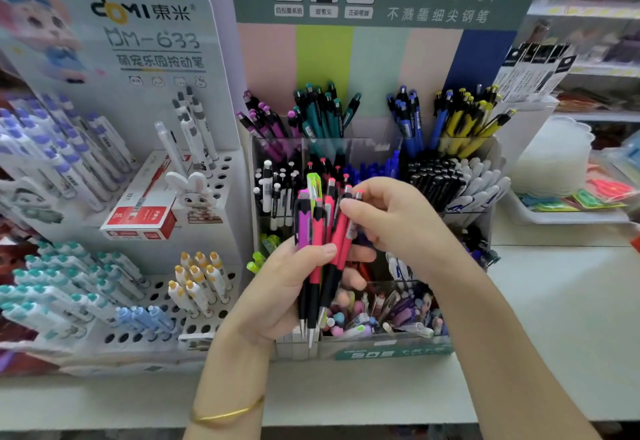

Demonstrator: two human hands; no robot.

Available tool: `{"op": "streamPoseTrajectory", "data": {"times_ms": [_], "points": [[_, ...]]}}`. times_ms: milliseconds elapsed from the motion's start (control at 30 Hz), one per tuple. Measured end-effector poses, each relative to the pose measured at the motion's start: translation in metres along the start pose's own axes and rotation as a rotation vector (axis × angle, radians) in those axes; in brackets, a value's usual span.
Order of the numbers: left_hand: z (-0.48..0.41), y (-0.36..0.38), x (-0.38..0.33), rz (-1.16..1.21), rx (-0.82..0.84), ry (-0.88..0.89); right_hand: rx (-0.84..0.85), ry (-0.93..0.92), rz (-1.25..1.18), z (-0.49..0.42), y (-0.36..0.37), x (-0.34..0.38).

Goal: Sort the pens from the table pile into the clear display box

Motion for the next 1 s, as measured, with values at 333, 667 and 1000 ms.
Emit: {"op": "streamPoseTrajectory", "data": {"times_ms": [333, 667, 1000], "points": [[0.014, -0.004, 0.027, -0.030, -0.059, -0.117, 0.193, 0.139, -0.215, 0.025, 0.024, -0.028], [0.015, 0.004, 0.022, -0.138, -0.049, -0.064, 0.119, 0.095, -0.098, 0.024, 0.026, -0.026], [0.016, 0.006, 0.014, -0.069, 0.029, -0.022, 0.134, 0.007, -0.153, 0.022, 0.031, -0.015]]}}
Point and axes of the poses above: each hand's wrist, its own z-axis away from the middle knuckle, its own y-axis out of the palm, x = y × z, the point moved 9 cm from there along -z, towards the middle knuckle, and after that the axes turned 2 degrees about z, right-handed, at the moved point
